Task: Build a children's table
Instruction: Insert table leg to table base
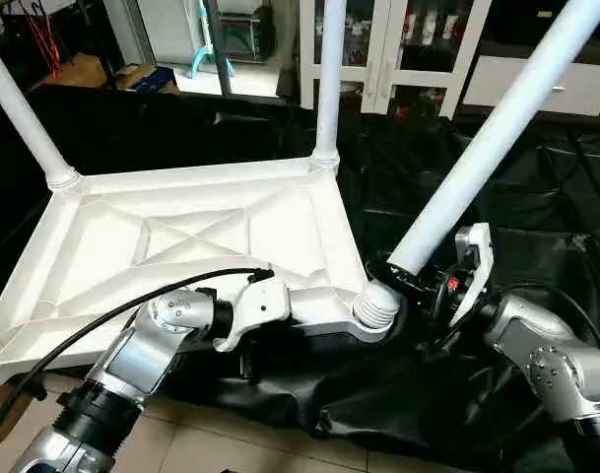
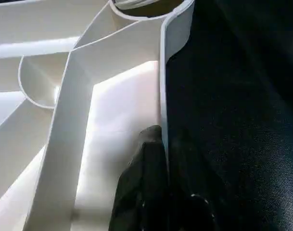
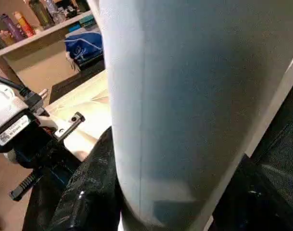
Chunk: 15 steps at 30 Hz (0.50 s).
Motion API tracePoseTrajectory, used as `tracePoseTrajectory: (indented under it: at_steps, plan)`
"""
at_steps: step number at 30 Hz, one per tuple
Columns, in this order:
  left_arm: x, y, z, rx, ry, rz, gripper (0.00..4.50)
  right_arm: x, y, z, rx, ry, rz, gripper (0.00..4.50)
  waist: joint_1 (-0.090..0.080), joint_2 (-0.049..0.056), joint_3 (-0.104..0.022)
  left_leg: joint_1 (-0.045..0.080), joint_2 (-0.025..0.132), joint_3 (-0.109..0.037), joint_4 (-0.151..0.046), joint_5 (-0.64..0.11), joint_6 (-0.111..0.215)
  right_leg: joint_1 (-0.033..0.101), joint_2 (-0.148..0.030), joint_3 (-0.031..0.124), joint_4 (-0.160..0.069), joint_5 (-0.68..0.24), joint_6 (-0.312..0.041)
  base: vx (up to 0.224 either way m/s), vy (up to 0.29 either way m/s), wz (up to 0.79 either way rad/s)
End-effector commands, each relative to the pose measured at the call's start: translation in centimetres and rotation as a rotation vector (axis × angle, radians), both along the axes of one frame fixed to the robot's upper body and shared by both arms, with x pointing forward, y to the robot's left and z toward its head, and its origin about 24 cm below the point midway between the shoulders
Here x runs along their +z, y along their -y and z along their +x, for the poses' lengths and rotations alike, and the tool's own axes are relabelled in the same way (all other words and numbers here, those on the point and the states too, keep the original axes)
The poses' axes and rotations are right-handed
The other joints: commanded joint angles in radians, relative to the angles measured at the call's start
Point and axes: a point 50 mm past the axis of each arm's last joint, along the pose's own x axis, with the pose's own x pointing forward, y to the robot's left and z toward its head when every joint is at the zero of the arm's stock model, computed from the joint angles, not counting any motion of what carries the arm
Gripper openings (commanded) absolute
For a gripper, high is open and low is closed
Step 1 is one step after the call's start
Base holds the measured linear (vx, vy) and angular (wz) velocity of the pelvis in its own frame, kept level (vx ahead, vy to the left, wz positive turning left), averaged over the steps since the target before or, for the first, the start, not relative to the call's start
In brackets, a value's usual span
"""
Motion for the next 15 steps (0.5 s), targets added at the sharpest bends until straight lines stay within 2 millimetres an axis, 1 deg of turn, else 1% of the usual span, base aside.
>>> tracePoseTrajectory:
  at_steps: [1, 4, 5, 6, 8, 9, 12, 15]
  plan:
    - [-0.8, 0.3, -0.6, -0.006, -0.04, -0.052, 0.01, 0.2, 1.3, 0.4, -0.064, 0.046, -0.084, 1.85, -0.003, -0.023, -0.037, 0.013, 0.004, 0.012, -0.06, -0.168, 0.092, 0.036, 0.004, 0.001, -0.06, -0.057, -0.267, 0.0, 0.0, 0.0]
    - [-0.9, 0.1, -0.5, -0.004, -0.038, -0.047, 0.01, 0.5, 1.4, 0.2, -0.071, 0.109, -0.1, 1.85, -0.004, -0.025, -0.036, 0.012, 0.004, 0.012, -0.062, -0.177, 0.089, 0.034, 0.004, 0.001, -0.063, -0.076, -0.261, 0.0, 0.0, 0.0]
    - [-0.9, 0.1, -0.5, -0.004, -0.038, -0.047, 0.01, 0.5, 1.4, 0.2, -0.071, 0.109, -0.1, 1.85, -0.003, -0.024, -0.036, 0.014, 0.005, 0.012, -0.062, -0.179, 0.089, 0.033, 0.004, 0.001, -0.063, -0.078, -0.26, 0.0, 0.0, 0.0]
    - [-1.0, 0.0, -0.4, 0.006, -0.029, -0.042, 0.01, 0.6, 1.6, -0.4, -0.077, 0.177, -0.114, 1.85, -0.001, -0.025, -0.037, 0.013, 0.006, 0.012, -0.062, -0.178, 0.09, 0.032, 0.004, 0.002, -0.063, -0.076, -0.257, 0.0, 0.0, 0.0]
    - [-1.0, 0.0, -0.3, 0.01, -0.026, -0.043, 0.01, 0.5, 1.7, -0.6, -0.085, 0.193, -0.115, 1.85, -0.002, -0.027, -0.035, 0.011, 0.005, 0.012, -0.063, -0.176, 0.094, 0.033, 0.004, 0.001, -0.063, -0.073, -0.25, 0.0, 0.0, 0.0]
    - [-1.0, 0.0, -0.3, 0.013, -0.024, -0.043, 0.01, 0.4, 1.8, -0.8, -0.091, 0.203, -0.12, 1.85, -0.003, -0.029, -0.036, 0.01, 0.005, 0.012, -0.063, -0.177, 0.096, 0.034, 0.004, 0.001, -0.063, -0.078, -0.248, 0.0, 0.0, 0.0]
    - [-1.1, 0.0, -0.3, 0.018, -0.022, -0.044, 0.01, 0.1, 1.9, -1.3, -0.104, 0.231, -0.135, 1.85, -0.002, -0.029, -0.03, 0.013, 0.007, 0.013, -0.066, -0.216, 0.092, 0.027, 0.003, 0.003, -0.071, -0.136, -0.238, 0.0, 0.0, 0.0]
    - [-1.1, 0.1, -0.2, 0.022, -0.02, -0.044, 0.01, -0.2, 1.9, -2.1, -0.11, 0.276, -0.166, 1.85, -0.003, -0.029, -0.029, 0.01, 0.007, 0.012, -0.069, -0.228, 0.085, 0.027, 0.003, 0.003, -0.073, -0.159, -0.222, 0.0, 0.0, 0.0]
